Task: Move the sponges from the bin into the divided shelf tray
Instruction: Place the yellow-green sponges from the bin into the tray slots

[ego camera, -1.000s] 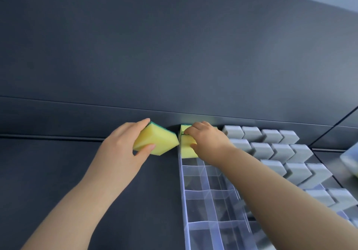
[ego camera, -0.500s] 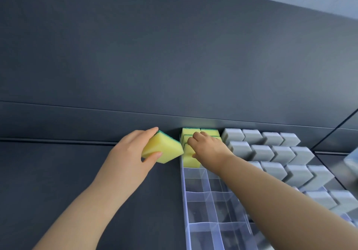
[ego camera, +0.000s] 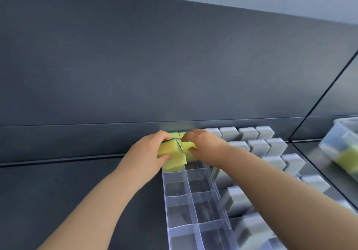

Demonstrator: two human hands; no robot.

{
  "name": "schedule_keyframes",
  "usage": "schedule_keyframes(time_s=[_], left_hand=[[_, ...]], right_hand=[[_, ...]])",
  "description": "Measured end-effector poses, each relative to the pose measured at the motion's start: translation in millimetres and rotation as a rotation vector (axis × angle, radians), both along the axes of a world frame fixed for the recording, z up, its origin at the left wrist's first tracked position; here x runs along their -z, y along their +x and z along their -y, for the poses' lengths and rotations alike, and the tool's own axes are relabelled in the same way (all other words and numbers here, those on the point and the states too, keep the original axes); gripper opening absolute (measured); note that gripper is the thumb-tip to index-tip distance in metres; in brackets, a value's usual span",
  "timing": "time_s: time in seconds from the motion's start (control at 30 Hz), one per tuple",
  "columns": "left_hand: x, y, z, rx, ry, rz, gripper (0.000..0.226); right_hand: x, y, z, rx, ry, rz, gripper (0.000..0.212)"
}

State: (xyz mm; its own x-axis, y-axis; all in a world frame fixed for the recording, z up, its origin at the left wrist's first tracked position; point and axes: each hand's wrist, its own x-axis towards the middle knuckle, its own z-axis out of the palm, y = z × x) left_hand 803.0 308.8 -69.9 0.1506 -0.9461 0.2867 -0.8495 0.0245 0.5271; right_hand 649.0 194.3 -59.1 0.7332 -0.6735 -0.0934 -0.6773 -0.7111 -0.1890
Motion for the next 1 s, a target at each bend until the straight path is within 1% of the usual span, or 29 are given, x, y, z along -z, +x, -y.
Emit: schedule_keyframes(time_s=[0.1, 0.23, 0.47, 0.53, 0.63, 0.73, 0.8, 0.87, 0.93, 1.0], left_hand=[[4.6, -3.6, 14.2, 0.016, 0.054, 0.015, 0.042], [16.9, -5.6, 24.3, 0.039, 0.111, 0.106, 0.045], [33.6, -9.2, 28.3, 0.016, 0.032, 0.135, 0.043], [36.7, -13.5, 27.4, 0.030, 0.043, 0.215, 0.037], [51.1, -16.6, 23.6, 0.049, 0.049, 0.358, 0.020], [64.0, -15.8, 19.8, 0.067, -0.019, 0.440, 0.009], [61.1, -13.7, 18.8, 0.083, -0.059, 0.439, 0.027], [53.3, -9.9, 20.9, 0.093, -0.093, 0.396, 0.037], [41.6, -5.2, 23.4, 0.098, -0.130, 0.368, 0.034], [25.5, -2.5, 24.8, 0.087, -0.156, 0.377, 0.022]], right_hand=[[3.4, -4.5, -0.5, -0.008, 0.020, -0.005, 0.040], [10.1, -4.9, -0.4, -0.035, 0.033, -0.033, 0.046], [14.5, -5.2, 3.6, -0.025, 0.070, -0.024, 0.055], [15.6, -4.4, 4.4, -0.027, 0.077, -0.019, 0.056], [18.5, -2.7, 4.3, -0.045, 0.080, -0.029, 0.056], [22.2, -1.8, 1.9, -0.059, 0.081, -0.036, 0.057], [24.4, -1.0, 0.0, -0.055, 0.078, -0.039, 0.057], [24.6, 0.2, -2.1, -0.042, 0.079, -0.028, 0.056], [22.6, 0.3, -5.7, -0.027, 0.074, -0.003, 0.053], [16.2, -2.1, -10.7, 0.005, 0.055, 0.032, 0.051]])
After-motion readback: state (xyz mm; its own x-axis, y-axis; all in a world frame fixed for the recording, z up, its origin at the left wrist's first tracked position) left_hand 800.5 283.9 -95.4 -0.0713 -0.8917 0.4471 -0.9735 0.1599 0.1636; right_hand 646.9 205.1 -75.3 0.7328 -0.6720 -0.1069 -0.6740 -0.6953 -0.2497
